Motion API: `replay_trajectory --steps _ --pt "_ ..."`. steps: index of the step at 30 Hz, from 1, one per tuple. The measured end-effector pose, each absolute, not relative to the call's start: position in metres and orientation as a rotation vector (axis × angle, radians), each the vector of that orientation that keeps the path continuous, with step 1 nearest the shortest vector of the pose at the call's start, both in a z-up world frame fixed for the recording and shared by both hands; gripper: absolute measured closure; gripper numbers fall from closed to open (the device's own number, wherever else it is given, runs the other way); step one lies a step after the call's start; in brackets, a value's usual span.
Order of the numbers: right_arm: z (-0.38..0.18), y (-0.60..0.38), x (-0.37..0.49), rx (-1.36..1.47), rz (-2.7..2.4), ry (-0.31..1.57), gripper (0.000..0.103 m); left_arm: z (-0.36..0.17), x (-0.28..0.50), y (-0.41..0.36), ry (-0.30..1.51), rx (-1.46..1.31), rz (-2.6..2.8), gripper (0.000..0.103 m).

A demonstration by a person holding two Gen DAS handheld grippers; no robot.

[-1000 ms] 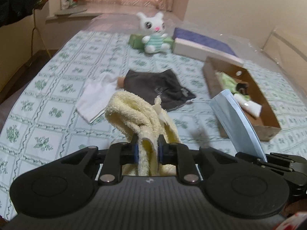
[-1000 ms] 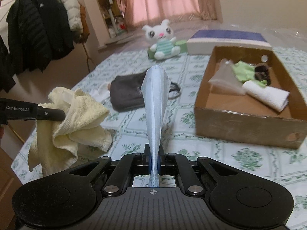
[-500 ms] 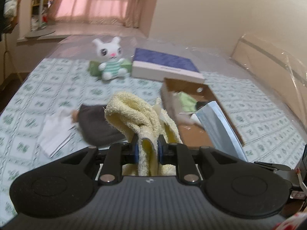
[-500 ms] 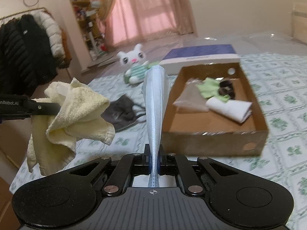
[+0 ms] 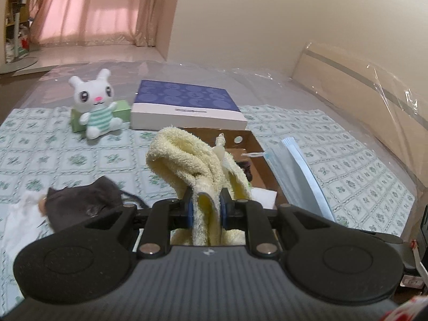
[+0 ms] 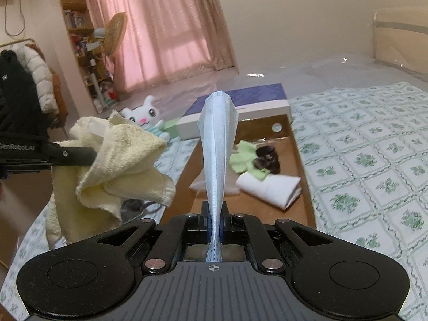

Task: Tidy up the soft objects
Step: 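Carry the yellow towel and blue mask over the cardboard box with both tools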

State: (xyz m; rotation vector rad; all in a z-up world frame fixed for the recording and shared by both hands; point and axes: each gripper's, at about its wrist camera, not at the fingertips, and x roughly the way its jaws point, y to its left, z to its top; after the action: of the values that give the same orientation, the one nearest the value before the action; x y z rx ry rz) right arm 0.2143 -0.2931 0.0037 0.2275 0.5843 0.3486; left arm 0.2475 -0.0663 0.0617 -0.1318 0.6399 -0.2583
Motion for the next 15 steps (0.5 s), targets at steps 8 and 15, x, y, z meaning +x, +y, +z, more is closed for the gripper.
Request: replay_trajectory --steps 8,15 --pt "0.007 -0.306 0.245 0.233 0.314 0.575 0.098 0.050 0.294 -0.096 0.671 -0.147 -0.310 0.087" --pt "0.008 -0.312 0.278 0.226 0.287 0.549 0.098 0.030 0.340 -0.111 0.710 -0.192 -0.320 0.087"
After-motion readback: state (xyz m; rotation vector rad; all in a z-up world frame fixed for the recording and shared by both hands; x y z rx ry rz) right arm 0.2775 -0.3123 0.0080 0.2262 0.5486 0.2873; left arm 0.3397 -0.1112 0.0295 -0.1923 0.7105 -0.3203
